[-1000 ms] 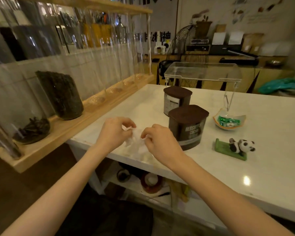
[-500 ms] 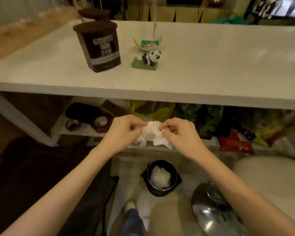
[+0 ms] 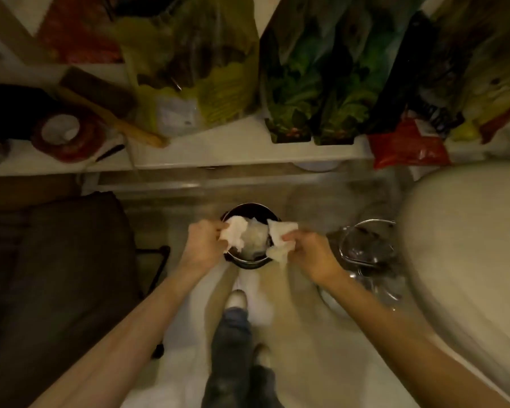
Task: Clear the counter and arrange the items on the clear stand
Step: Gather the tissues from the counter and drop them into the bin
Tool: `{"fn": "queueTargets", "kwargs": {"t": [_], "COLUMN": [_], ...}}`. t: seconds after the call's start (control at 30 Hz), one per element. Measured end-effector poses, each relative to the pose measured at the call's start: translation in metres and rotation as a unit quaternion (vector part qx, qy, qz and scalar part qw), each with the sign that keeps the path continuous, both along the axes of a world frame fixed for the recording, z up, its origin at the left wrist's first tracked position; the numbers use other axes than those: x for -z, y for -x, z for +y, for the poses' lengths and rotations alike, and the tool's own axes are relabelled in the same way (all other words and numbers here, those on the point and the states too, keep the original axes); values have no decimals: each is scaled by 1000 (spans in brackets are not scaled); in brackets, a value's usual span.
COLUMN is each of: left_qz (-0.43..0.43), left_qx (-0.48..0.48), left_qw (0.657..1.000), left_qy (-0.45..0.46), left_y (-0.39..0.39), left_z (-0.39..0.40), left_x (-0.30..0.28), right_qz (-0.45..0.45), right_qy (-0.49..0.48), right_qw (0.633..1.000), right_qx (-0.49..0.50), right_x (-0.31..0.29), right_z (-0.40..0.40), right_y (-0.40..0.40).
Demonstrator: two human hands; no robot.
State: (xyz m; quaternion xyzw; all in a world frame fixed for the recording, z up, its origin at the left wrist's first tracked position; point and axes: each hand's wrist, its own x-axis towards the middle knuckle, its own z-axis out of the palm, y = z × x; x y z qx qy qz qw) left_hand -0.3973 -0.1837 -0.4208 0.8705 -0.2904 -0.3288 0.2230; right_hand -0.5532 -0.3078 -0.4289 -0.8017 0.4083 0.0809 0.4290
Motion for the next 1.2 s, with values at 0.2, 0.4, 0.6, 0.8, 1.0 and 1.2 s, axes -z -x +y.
{"fn": "queueTargets", "kwargs": {"t": [0.2, 0.4, 0.6, 0.8, 1.0, 1.2], "left_qz": [-6, -55, -68, -36, -20, -21], "left_qx": [22, 58, 78, 117, 92, 71], "left_qw": [999, 995, 992, 987, 992, 994], "left_qy": [-40, -52, -75, -106, -85, -79], "left_y": [-7, -22, -36, -37, -31, -21], "left_z": [-24, -48, -67, -71, -60, -53], "left_x": [153, 284, 355, 361, 289, 161], "right_qz": [40, 42, 57, 63, 34, 26], "right_qy": [-27, -87, -141, -148, -109, -26], "right_qw": [998, 989, 982, 983, 990, 999], "right_qx": [48, 113, 112, 87, 85, 21], "right_x": [143, 274, 354, 352, 276, 148], "right_z": [-18, -25, -23, -31, -33, -25], "right_y": [-14, -46, -82, -85, -69, -56]}}
